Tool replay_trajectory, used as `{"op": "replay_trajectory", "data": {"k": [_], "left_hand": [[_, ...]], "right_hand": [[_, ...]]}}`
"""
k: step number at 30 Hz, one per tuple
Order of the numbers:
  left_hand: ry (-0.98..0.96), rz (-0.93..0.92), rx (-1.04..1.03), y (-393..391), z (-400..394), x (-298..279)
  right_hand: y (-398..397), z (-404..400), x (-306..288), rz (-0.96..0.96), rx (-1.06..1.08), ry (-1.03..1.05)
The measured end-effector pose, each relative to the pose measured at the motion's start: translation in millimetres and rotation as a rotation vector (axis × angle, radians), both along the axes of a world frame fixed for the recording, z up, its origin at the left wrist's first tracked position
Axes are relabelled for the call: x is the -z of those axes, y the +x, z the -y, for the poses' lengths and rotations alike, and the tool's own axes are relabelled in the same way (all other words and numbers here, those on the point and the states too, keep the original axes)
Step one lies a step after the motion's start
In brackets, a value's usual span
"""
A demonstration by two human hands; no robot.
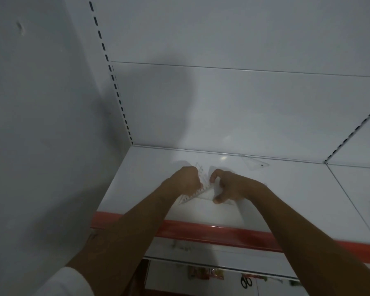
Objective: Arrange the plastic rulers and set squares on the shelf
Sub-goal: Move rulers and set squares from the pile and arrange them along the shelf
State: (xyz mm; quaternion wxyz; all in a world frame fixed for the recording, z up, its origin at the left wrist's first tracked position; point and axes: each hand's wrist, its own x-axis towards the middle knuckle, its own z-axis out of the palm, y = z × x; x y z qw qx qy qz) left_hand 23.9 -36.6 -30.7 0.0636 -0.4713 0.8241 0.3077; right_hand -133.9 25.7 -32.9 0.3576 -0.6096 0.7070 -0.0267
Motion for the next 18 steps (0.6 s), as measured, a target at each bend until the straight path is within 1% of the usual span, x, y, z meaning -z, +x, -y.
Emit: {"op": "replay_trajectory", "data": {"k": [1, 3, 7, 9, 11, 14, 18], "left_hand": [[0.045, 0.026, 0.030, -3, -3, -2], [0.071, 0.053, 0.056, -8, -9, -5], [-0.030, 0.072, 0.011, -5, -13, -7], [-0.106, 0.040, -0.048, -3, -14, -6], [-0.122, 0.000, -0.079, -4, -20, -7], [-0.127, -0.011, -0.118, -14, -25, -11], [-0.156, -0.016, -0.211, -15, -24, -18]], "right_hand": [[-1, -2, 1, 0.009, 0.003, -0.023], [-2, -6, 2, 0.022, 0.004, -0.060], [-2, -10, 3, 0.038, 0.028, -0.084], [-2, -11, 2, 0.038, 0.035, -0.089], [-1, -12, 1, 0.026, 0.029, -0.090], [2, -13, -1, -0.007, 0.023, -0.096], [2, -18, 1, -0.003, 0.042, -0.123]]}}
